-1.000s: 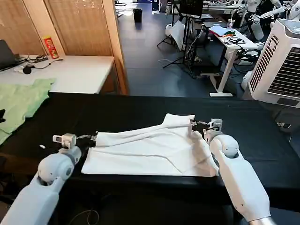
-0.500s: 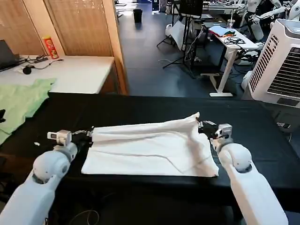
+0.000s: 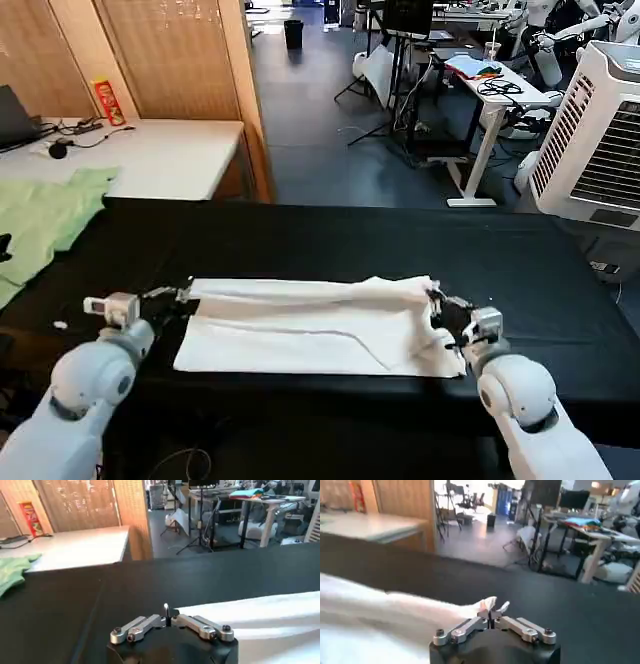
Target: Fold and organize the clothes.
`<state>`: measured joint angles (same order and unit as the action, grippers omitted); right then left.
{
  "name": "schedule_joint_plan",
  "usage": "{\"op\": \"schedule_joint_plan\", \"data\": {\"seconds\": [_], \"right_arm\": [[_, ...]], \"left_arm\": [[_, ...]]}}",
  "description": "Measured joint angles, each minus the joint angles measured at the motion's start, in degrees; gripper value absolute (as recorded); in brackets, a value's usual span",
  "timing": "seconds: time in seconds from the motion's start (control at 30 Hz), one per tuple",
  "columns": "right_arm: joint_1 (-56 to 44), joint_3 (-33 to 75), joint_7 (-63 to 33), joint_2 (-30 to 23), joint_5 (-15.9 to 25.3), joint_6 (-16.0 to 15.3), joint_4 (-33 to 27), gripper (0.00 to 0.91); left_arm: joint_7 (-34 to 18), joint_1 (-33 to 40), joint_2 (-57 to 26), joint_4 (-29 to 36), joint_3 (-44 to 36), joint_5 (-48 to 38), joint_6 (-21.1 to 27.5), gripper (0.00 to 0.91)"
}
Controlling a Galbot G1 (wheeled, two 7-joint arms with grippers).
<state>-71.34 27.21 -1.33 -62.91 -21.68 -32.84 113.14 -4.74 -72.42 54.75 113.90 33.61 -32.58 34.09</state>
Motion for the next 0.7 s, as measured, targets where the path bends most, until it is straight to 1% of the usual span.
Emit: {"op": "schedule_joint_plan", "data": {"seconds": [0.1,0.37,0.6,0.63,0.67,0.7], "right_arm": [[-1.06,0.65,0.17,0.20,-0.22,-0.03,0.60,0.098],[-3.78,2.04,0.28,0.71,-0.25,-0.53,2.83,0.107],[-6.33,2.36,0.06,0.49,0.18,-1.88,3.75,0.107],[-6.57,2.42,0.07,0.48,0.17,-2.20,3.90,0.185],[-6.87,2.54,0.04,0.47,0.12,-2.75,4.13,0.312],[-7.27,2.71,-0.11,0.47,0.06,-3.22,4.49,0.878]], "left_arm": [[0.00,-2.53,0.59,0.34,1.13,0.56,-0.38,0.098],[0.12,-7.26,1.32,2.08,1.99,2.06,-0.91,0.098],[-0.17,-10.19,2.27,1.96,2.31,3.99,-1.94,0.098],[-0.17,-10.32,2.40,1.76,2.30,4.33,-1.95,0.185],[-0.16,-10.43,2.54,1.69,2.24,4.75,-1.70,0.439],[-0.16,-10.48,2.63,1.68,2.18,5.14,-1.34,0.878]]}}
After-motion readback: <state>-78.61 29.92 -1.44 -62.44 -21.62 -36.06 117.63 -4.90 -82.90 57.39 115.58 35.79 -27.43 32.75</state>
